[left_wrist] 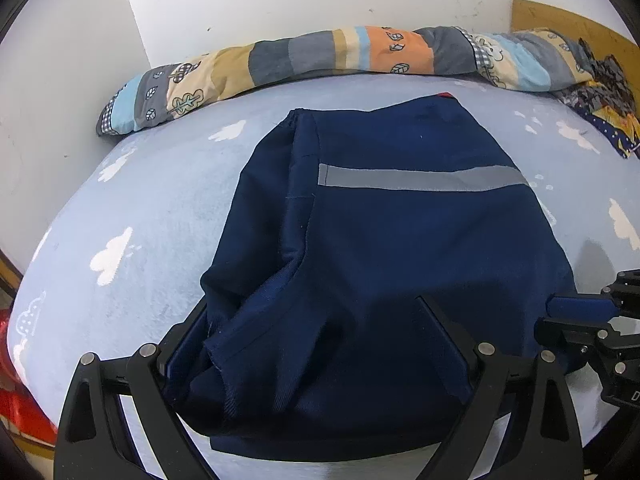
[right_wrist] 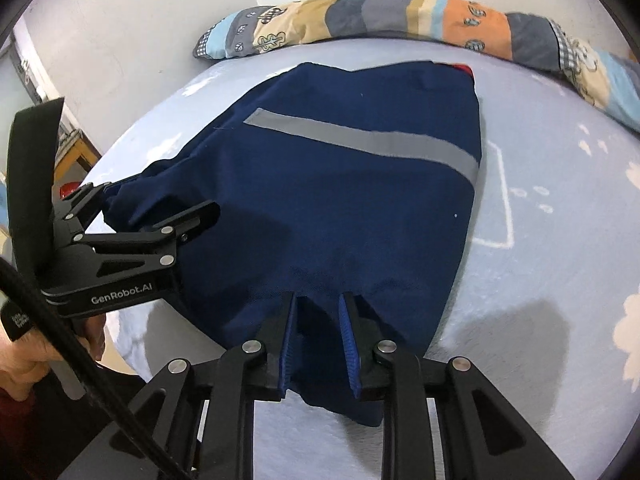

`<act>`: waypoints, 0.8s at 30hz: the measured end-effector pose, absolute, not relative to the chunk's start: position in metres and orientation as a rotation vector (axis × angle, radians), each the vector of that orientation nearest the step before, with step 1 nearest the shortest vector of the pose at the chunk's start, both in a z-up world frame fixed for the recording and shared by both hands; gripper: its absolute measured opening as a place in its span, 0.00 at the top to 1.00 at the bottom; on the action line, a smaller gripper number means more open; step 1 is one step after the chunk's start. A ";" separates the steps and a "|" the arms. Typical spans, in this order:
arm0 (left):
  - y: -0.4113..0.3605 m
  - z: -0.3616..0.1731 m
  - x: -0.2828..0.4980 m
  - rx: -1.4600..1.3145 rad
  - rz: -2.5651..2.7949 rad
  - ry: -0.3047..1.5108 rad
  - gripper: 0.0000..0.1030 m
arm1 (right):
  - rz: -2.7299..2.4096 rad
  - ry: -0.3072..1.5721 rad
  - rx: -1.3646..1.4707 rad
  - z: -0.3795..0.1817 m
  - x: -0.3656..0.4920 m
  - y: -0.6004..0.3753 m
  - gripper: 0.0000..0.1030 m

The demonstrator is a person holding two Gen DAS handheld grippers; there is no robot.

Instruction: Fold large clothes

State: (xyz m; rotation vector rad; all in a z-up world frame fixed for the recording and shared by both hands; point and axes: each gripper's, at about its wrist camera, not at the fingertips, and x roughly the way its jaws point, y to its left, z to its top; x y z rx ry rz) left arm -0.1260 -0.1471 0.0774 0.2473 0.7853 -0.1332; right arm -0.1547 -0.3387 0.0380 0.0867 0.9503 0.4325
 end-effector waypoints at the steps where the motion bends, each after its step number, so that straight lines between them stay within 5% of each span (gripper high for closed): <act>1: -0.147 0.077 -0.126 0.250 -0.132 0.786 0.08 | 0.434 0.954 0.089 0.037 -0.153 -0.339 0.76; 20: -0.148 0.075 -0.126 0.266 -0.128 0.793 0.08 | 0.428 0.949 0.055 0.034 -0.156 -0.332 0.73; 24: -0.138 0.084 -0.122 0.238 -0.118 0.765 0.08 | 0.443 0.953 0.075 0.037 -0.155 -0.333 0.64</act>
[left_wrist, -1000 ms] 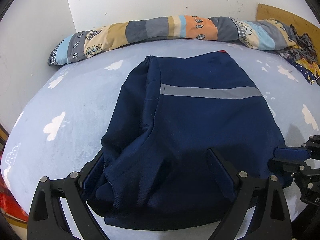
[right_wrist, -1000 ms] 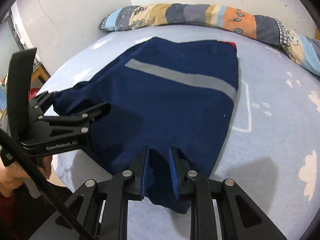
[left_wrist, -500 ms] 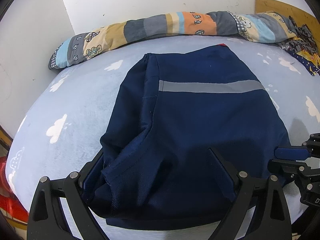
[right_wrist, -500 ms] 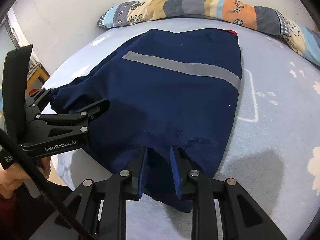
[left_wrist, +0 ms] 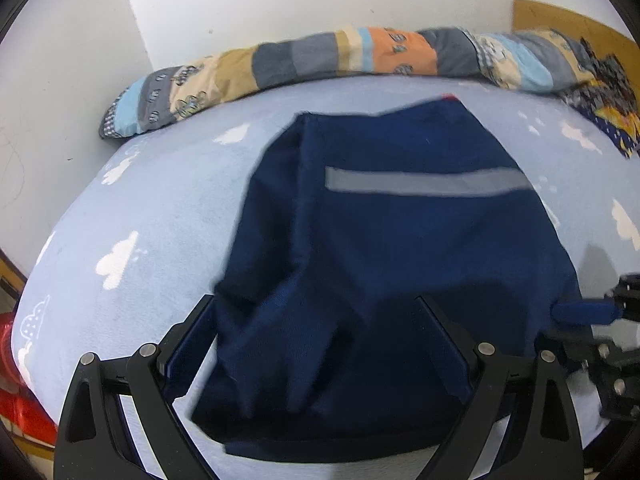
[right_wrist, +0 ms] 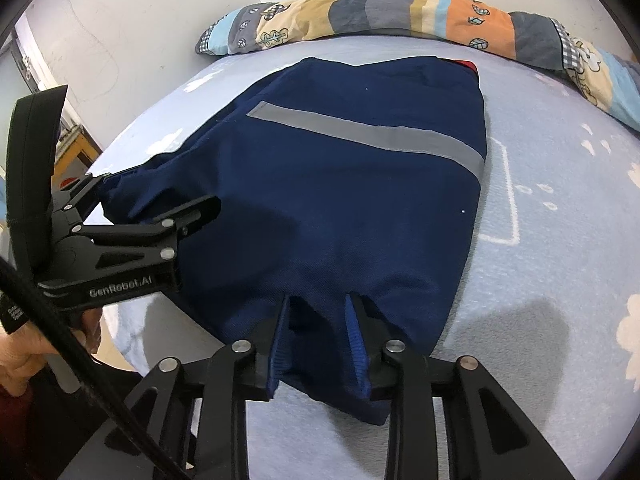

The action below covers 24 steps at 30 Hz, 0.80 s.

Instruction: Fold large clothes

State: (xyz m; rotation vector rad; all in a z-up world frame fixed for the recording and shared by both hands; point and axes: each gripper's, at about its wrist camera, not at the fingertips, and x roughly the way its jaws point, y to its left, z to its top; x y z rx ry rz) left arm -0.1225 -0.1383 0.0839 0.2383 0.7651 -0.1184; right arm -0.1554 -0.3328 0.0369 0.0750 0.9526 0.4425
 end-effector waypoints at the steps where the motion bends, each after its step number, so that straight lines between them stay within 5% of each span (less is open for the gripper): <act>1: -0.133 0.088 -0.121 0.224 -0.111 0.754 0.08 | 0.463 0.952 0.091 0.039 -0.155 -0.334 0.58; 16: -0.083 0.084 -0.082 0.001 -0.142 0.915 0.07 | 0.430 0.908 0.200 0.059 -0.149 -0.363 0.45; 19: -0.061 0.078 -0.064 -0.125 -0.179 0.990 0.04 | 0.365 0.878 0.278 0.065 -0.141 -0.392 0.32; 24: -0.038 0.050 -0.039 -0.430 -0.299 1.138 0.04 | 0.373 0.962 0.529 0.032 -0.117 -0.430 0.31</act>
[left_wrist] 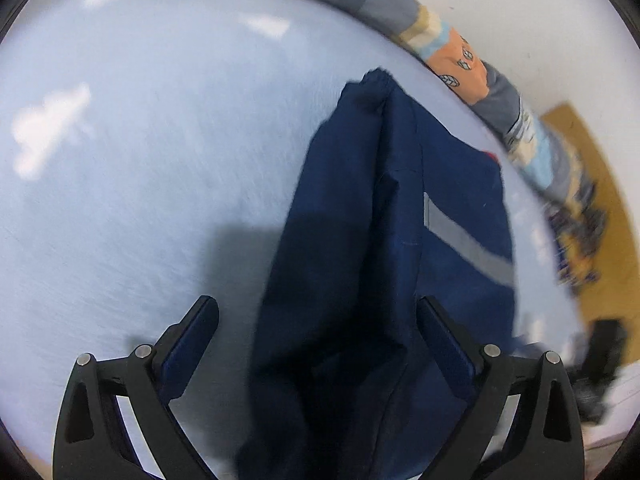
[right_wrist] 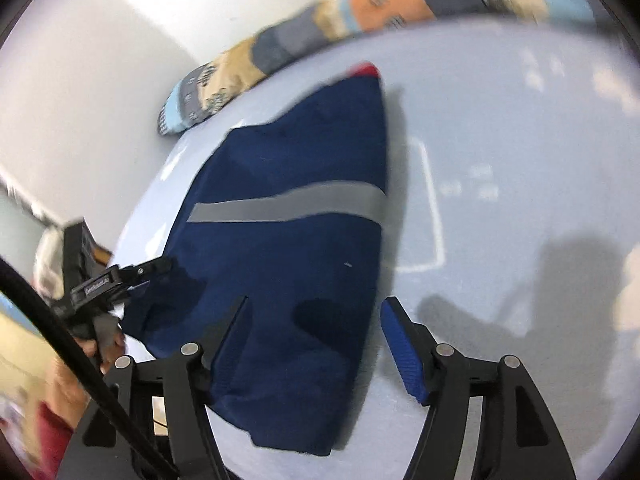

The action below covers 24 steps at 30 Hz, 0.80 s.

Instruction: Fold large clothes

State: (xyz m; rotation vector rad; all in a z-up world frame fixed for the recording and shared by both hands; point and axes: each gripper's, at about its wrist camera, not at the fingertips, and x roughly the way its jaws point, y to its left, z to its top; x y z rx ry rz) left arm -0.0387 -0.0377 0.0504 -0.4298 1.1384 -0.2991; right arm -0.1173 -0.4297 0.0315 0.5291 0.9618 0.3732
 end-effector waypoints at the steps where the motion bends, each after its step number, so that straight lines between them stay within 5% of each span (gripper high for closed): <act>1: -0.037 0.046 -0.036 -0.469 -0.319 1.150 0.04 | 0.384 0.972 0.573 0.024 -0.114 -0.432 0.31; 7: -0.055 0.038 -0.038 -0.451 -0.382 1.176 0.05 | 0.461 1.009 0.609 -0.004 -0.094 -0.408 0.22; 8: -0.060 0.039 -0.040 -0.397 -0.361 1.169 0.15 | 0.465 1.001 0.596 -0.005 -0.091 -0.402 0.22; 13: -0.086 0.043 -0.046 -0.219 -0.344 1.124 0.45 | 0.449 0.982 0.428 0.005 -0.084 -0.384 0.54; 15: -0.097 0.047 -0.051 -0.192 -0.351 1.115 0.46 | 0.434 0.963 0.394 0.018 -0.090 -0.382 0.63; 24: -0.193 0.043 -0.129 -0.071 -0.588 1.149 0.45 | 0.295 0.991 0.270 0.058 -0.147 -0.461 0.65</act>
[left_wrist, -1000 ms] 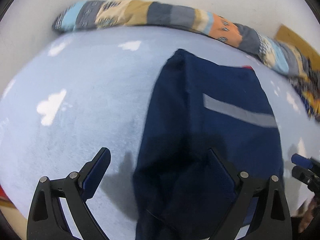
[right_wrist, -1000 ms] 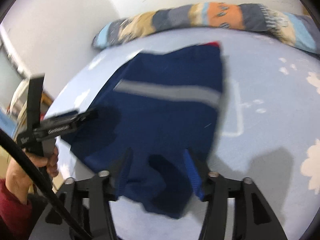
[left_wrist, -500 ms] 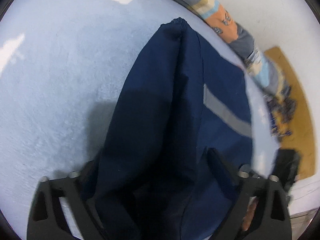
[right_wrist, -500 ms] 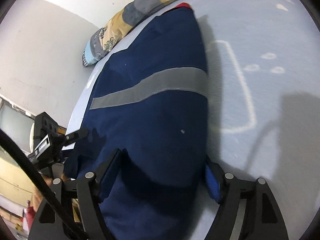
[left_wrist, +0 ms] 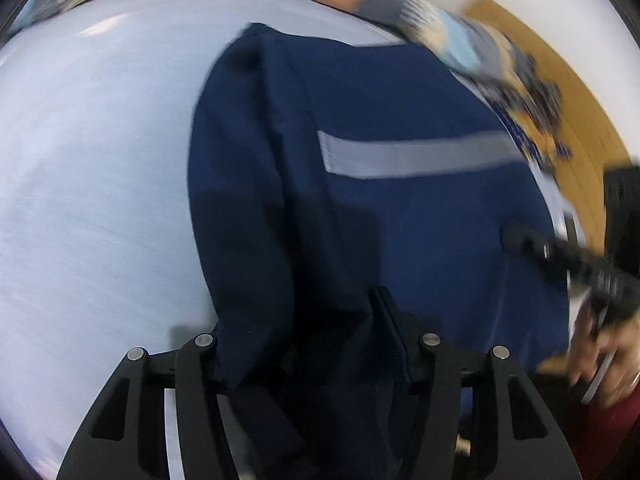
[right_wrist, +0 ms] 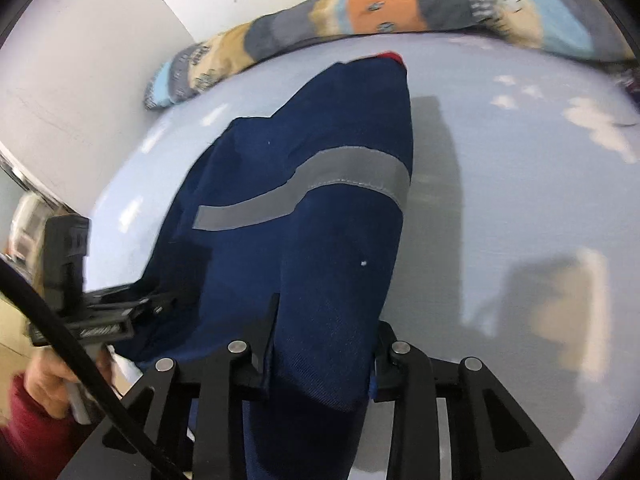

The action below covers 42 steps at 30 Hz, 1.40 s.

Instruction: Fold large clothes

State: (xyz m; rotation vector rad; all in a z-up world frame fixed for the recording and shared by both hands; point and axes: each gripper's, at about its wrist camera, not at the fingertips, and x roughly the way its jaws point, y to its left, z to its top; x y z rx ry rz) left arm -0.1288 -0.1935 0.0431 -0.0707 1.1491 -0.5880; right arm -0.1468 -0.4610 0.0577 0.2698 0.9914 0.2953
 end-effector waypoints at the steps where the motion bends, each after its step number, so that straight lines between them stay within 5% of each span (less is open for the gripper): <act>1: -0.205 0.041 -0.141 -0.049 -0.585 1.137 0.38 | 0.263 1.002 0.266 0.057 -0.155 -0.472 0.60; 4: -0.222 0.043 -0.161 0.056 -0.502 1.053 0.25 | 0.163 1.064 0.302 0.037 -0.172 -0.505 0.46; 11: -0.207 0.092 -0.231 0.132 -0.274 0.676 0.15 | 0.074 0.789 0.092 0.090 -0.234 -0.493 0.45; 12: -0.205 0.094 -0.241 0.122 -0.271 0.644 0.15 | 0.127 0.767 0.116 0.091 -0.245 -0.483 0.50; 13: -0.208 0.094 -0.249 0.106 -0.284 0.624 0.15 | 0.159 0.769 0.125 0.089 -0.248 -0.474 0.66; 15: -0.214 0.086 -0.256 0.102 -0.314 0.632 0.15 | 0.165 0.815 0.097 0.068 -0.262 -0.451 0.81; 21: -0.207 0.031 -0.224 0.014 -0.305 0.854 0.08 | 0.130 0.954 0.112 0.022 -0.251 -0.440 0.81; 26: -0.207 0.063 -0.245 0.077 -0.262 0.674 0.08 | 0.134 0.762 0.157 0.056 -0.264 -0.445 0.81; 32: -0.230 0.078 -0.248 0.160 -0.291 0.582 0.08 | 0.079 0.799 0.126 0.046 -0.238 -0.437 0.80; 38: -0.246 0.045 -0.236 0.252 -0.300 0.682 0.08 | 0.088 0.865 0.167 0.025 -0.236 -0.441 0.63; 42: -0.246 0.046 -0.235 0.242 -0.304 0.679 0.08 | 0.094 0.867 0.182 0.025 -0.235 -0.441 0.63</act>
